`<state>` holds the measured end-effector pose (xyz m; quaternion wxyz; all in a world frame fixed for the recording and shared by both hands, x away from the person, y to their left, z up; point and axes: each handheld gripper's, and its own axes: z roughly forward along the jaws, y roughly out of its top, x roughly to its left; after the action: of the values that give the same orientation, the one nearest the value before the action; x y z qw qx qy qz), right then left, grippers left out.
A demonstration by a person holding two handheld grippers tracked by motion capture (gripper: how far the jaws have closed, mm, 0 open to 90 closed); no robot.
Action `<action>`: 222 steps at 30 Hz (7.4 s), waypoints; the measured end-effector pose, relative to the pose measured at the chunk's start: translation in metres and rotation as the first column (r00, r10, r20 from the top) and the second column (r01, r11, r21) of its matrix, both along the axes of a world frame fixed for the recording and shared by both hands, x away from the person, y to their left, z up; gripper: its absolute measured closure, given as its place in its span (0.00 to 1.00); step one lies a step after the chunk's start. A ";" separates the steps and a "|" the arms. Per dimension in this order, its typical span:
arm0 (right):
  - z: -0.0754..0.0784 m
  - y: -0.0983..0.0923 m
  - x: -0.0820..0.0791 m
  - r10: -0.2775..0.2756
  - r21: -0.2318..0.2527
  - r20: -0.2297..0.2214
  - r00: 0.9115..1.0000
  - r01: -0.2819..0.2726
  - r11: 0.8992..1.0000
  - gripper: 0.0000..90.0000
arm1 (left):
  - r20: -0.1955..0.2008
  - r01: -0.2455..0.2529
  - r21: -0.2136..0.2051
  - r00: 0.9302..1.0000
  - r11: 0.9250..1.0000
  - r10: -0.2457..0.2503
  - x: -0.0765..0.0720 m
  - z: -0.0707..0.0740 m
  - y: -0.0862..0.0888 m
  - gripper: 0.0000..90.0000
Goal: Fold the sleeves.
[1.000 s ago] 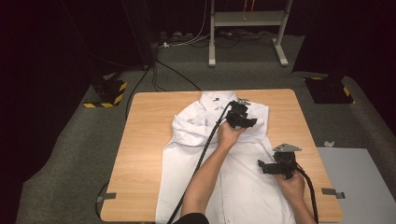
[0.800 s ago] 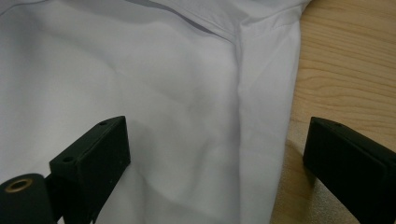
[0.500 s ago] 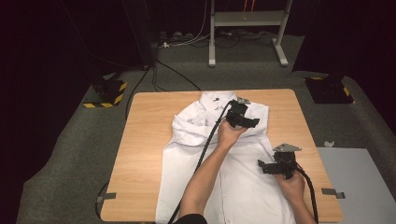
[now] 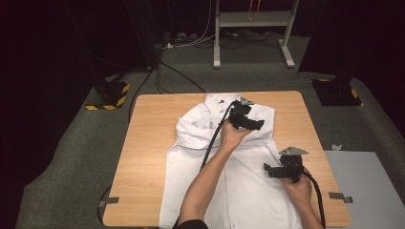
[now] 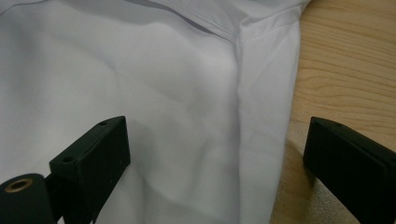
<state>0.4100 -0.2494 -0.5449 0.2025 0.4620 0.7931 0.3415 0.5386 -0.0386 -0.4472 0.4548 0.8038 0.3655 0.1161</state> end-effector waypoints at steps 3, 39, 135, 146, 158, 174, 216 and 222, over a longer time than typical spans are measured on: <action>0.000 0.000 0.000 0.000 0.000 0.000 1.000 0.000 1.000 0.08 | 0.005 -0.002 -0.002 1.000 1.000 0.002 -0.001 0.001 0.002 0.13; 0.000 0.000 0.000 -0.001 -0.001 0.000 1.000 0.001 1.000 0.08 | 0.075 -0.049 0.024 0.996 0.999 0.047 -0.017 0.030 0.043 0.06; 0.000 0.000 0.000 -0.003 -0.001 0.001 1.000 0.003 1.000 0.08 | 0.170 -0.312 -0.027 0.935 0.950 0.312 -0.086 0.052 0.192 0.09; 0.000 0.000 0.000 -0.004 -0.001 0.000 1.000 0.004 1.000 0.08 | 0.154 -0.351 -0.044 0.923 0.936 0.353 -0.099 0.043 0.210 0.09; 0.000 0.000 0.000 -0.004 -0.001 0.001 1.000 0.004 1.000 0.08 | 0.142 -0.386 -0.054 0.910 0.921 0.390 -0.111 0.034 0.226 0.09; 0.000 0.000 -0.001 -0.005 0.000 0.000 1.000 0.005 1.000 0.08 | 0.145 -0.424 -0.037 0.894 0.905 0.425 -0.127 0.019 0.237 0.09; 0.000 0.001 0.000 -0.007 -0.001 0.000 1.000 0.007 1.000 0.08 | 0.034 -0.543 0.145 0.838 0.827 0.544 -0.161 -0.079 0.258 0.09; 0.000 0.001 0.000 -0.007 -0.001 0.000 1.000 0.007 1.000 0.08 | 0.014 -0.548 0.163 0.833 0.820 0.554 -0.160 -0.090 0.257 0.09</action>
<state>0.4098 -0.2487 -0.5450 0.2040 0.4646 0.7917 0.3404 0.3789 0.2187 -0.5371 0.3295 0.6997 0.5792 0.2578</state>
